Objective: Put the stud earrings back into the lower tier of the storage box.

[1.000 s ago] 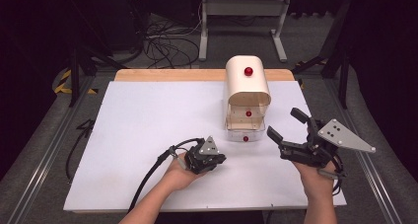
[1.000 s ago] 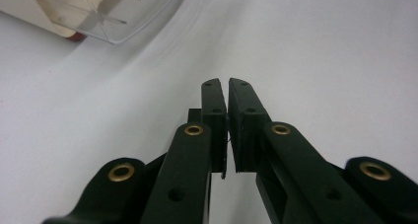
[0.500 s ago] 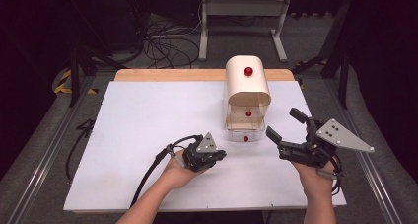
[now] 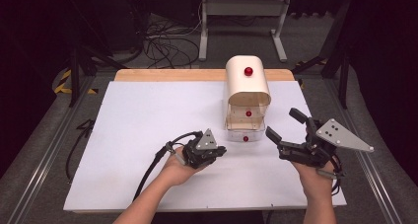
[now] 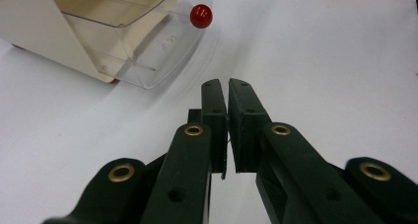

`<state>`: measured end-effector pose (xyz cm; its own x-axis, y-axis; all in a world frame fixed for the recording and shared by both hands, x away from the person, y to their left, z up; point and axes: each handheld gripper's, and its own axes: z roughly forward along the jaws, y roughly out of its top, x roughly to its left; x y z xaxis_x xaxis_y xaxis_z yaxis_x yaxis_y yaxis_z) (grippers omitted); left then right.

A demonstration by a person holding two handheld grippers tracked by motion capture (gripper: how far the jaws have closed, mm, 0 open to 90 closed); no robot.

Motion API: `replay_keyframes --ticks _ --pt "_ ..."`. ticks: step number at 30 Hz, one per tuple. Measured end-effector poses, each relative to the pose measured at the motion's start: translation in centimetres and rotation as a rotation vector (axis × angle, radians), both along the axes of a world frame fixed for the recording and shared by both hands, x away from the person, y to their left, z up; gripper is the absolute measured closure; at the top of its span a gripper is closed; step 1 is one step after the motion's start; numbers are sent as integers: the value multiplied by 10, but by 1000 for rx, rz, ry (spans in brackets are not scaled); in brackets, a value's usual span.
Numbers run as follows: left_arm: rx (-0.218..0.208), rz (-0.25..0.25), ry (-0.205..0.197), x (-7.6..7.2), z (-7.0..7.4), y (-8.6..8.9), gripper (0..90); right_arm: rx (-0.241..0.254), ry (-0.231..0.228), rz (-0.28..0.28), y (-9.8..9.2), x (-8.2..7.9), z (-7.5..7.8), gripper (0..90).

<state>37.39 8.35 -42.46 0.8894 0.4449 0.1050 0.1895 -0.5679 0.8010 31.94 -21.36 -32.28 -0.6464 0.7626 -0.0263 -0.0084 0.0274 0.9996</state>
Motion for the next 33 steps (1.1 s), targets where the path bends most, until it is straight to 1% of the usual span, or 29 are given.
replay_keyframes --ticks 7,10,11,12,14,18,20,26,31,33 --pt "-35 3 -24 -1 11 0 860 0 2 -1 0 0 0 96" --pt "-41 -1 -36 -1 15 -1 860 -1 -1 -1 0 0 0 96" --pt "-42 3 -34 -2 16 -1 860 0 0 0 0 0 0 96" --pt "-46 -1 -43 -1 17 -1 860 0 2 -1 0 0 0 96" --pt "-51 -1 -45 0 19 -2 860 0 4 0 0 0 0 96" --pt "-46 -2 -53 1 22 -3 860 0 3 0 0 0 0 96" --pt "-57 -1 -54 1 23 -4 860 0 3 -1 0 0 0 96" --pt "-64 -3 -68 3 28 -8 860 1 8 -1 -1 0 0 96" --pt "-72 4 -86 6 31 -12 860 3 9 -3 -2 -1 1 96" --pt "-82 14 -92 7 31 -14 860 4 6 -3 -2 -1 1 96"
